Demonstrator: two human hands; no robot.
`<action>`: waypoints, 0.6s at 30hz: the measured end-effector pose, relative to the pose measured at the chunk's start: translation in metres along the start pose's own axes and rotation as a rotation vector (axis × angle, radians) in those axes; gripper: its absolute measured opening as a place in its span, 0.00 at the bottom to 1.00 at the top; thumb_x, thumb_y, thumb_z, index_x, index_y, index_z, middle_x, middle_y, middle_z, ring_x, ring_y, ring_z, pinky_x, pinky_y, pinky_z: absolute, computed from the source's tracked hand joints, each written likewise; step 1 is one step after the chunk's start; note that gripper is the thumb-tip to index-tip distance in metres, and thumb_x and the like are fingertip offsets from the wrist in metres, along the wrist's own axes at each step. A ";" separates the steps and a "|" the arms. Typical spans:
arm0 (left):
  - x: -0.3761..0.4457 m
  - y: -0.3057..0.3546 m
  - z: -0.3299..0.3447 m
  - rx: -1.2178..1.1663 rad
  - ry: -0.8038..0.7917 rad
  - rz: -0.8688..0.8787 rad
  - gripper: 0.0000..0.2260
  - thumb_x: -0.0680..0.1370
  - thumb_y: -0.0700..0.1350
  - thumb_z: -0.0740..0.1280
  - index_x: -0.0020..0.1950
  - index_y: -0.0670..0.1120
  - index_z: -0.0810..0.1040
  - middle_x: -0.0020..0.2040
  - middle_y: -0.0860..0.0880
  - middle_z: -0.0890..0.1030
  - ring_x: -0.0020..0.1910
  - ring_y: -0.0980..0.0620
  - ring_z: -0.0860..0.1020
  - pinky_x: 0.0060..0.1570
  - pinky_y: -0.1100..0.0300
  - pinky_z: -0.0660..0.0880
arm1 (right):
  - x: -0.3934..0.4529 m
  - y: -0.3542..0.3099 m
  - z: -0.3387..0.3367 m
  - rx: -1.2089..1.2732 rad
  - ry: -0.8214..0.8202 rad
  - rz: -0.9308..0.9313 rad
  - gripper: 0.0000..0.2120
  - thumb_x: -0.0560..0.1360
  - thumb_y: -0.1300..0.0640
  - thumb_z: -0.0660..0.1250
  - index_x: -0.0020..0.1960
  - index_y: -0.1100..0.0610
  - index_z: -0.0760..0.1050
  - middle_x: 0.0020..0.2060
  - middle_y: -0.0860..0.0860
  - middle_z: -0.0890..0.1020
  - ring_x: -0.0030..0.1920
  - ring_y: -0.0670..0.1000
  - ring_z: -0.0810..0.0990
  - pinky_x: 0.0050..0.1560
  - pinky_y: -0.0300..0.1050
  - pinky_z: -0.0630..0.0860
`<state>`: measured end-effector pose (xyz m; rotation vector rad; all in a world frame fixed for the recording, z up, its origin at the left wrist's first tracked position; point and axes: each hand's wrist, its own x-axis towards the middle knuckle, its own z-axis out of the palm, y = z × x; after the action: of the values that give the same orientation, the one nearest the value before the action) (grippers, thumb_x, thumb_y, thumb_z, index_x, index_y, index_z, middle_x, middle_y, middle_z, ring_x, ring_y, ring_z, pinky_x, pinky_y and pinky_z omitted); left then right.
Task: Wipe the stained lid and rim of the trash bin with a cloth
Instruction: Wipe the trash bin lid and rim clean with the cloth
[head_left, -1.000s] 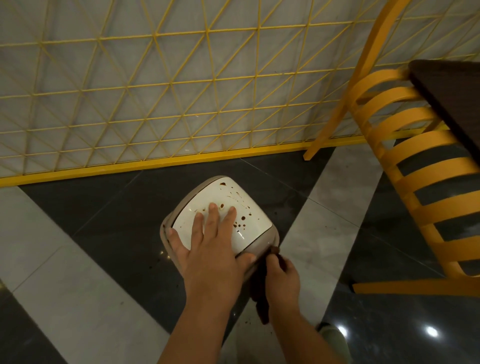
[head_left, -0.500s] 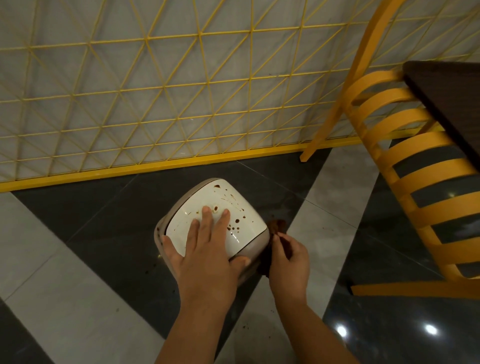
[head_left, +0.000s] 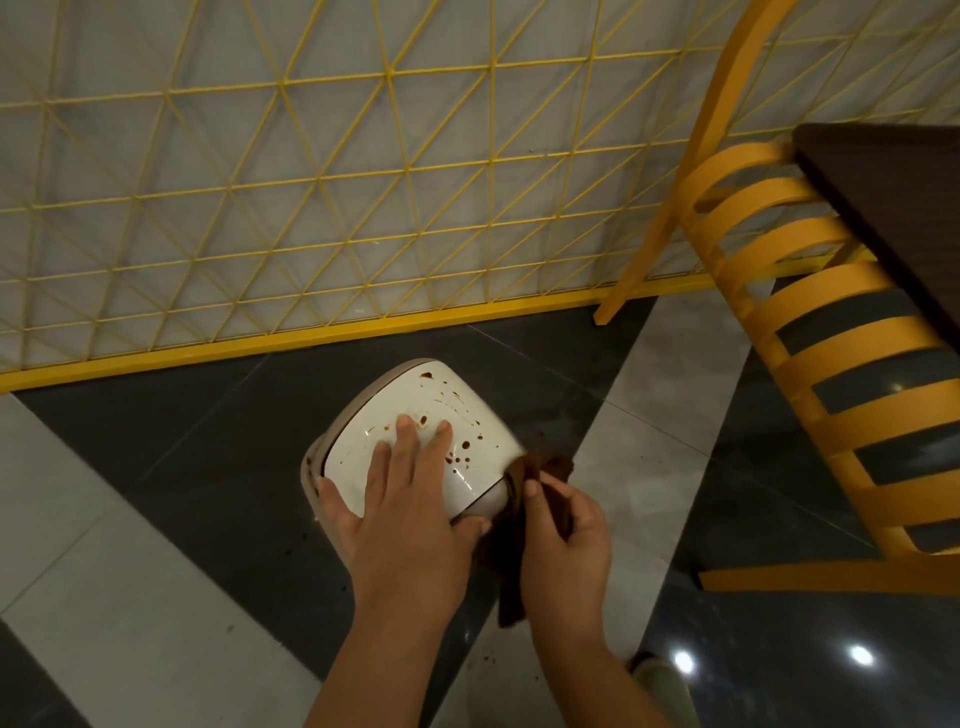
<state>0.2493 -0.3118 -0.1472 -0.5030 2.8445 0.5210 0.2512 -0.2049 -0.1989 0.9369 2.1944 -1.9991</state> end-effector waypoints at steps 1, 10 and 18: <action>0.001 -0.001 0.000 -0.006 -0.001 0.003 0.39 0.74 0.58 0.66 0.75 0.63 0.41 0.78 0.56 0.39 0.76 0.54 0.40 0.67 0.41 0.29 | -0.002 -0.002 -0.002 -0.010 -0.016 -0.023 0.07 0.76 0.54 0.65 0.52 0.47 0.78 0.49 0.42 0.77 0.52 0.43 0.77 0.58 0.45 0.75; 0.005 -0.018 -0.007 -0.006 -0.064 0.072 0.38 0.74 0.58 0.66 0.74 0.65 0.43 0.77 0.58 0.37 0.76 0.54 0.37 0.66 0.41 0.27 | 0.058 -0.003 -0.001 -0.438 -0.195 0.025 0.08 0.77 0.54 0.65 0.55 0.48 0.78 0.52 0.49 0.80 0.48 0.46 0.78 0.53 0.43 0.77; -0.001 -0.034 -0.024 0.023 0.030 -0.003 0.40 0.69 0.60 0.69 0.74 0.64 0.49 0.77 0.56 0.52 0.76 0.52 0.51 0.73 0.46 0.42 | -0.009 0.031 -0.006 -0.198 -0.187 0.322 0.07 0.77 0.58 0.64 0.47 0.46 0.74 0.42 0.47 0.80 0.42 0.46 0.78 0.46 0.44 0.75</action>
<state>0.2587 -0.3501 -0.1356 -0.5144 2.8742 0.4836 0.2742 -0.2032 -0.2218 0.9608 1.9526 -1.6237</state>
